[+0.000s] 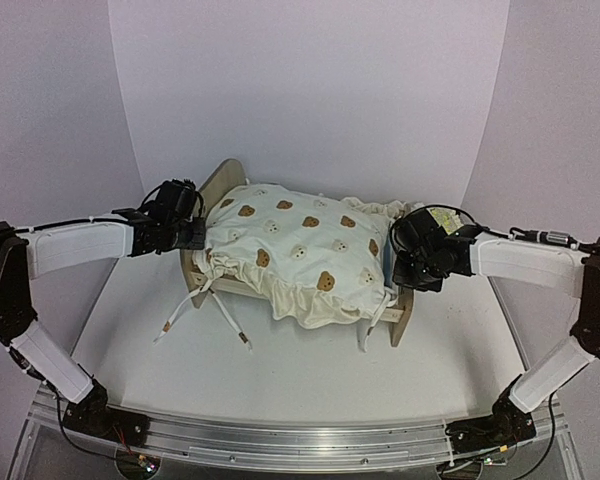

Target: Set up the pet bed

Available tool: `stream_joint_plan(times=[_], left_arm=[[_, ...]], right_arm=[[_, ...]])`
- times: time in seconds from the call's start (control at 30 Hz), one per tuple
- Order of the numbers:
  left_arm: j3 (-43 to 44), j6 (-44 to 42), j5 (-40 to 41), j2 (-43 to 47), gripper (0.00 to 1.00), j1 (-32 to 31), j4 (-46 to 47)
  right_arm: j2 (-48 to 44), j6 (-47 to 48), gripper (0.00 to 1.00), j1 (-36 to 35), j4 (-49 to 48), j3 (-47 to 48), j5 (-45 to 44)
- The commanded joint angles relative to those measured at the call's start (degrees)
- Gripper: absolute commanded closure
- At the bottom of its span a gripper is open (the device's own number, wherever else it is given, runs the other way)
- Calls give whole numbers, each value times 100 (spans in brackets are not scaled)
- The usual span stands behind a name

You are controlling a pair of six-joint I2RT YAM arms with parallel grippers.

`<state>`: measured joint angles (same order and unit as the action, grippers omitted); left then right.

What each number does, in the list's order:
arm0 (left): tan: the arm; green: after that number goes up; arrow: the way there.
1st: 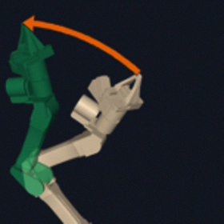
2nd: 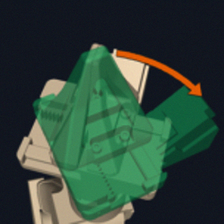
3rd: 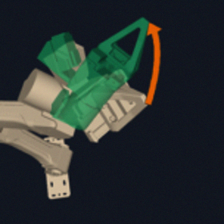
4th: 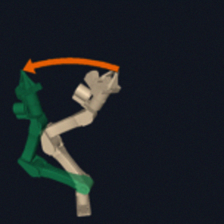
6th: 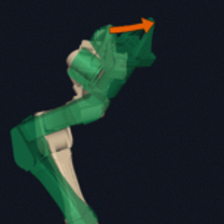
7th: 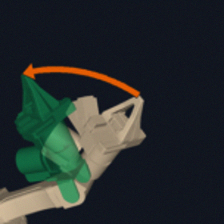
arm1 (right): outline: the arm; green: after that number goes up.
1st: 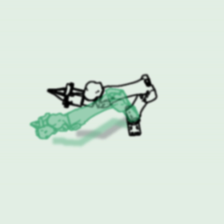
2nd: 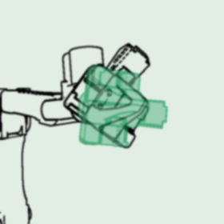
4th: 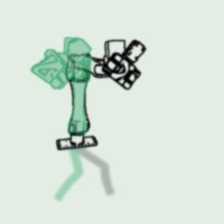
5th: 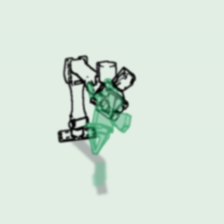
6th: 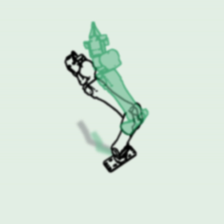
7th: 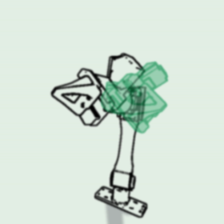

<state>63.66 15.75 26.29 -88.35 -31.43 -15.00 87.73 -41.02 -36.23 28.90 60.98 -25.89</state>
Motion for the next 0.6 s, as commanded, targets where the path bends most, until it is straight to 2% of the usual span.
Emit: stream_joint_plan(times=[0.0,0.13,0.23,0.4,0.57], left_arm=[[742,-357,-47,-599,55,554,279],[1073,-424,-75,-888,55,756,170],[1028,-395,-113,-723,53,769,141],[735,-243,-225,-314,43,770,-19],[506,-232,-283,183,30,765,-229]], right_arm=[[-255,-1285,100,-520,6,-701,233],[-439,-1274,100,-640,-43,-816,194],[-607,-1089,100,-640,-38,-847,-71],[-767,-668,77,-640,90,-736,-364],[-882,2,54,-637,460,-257,-691]])
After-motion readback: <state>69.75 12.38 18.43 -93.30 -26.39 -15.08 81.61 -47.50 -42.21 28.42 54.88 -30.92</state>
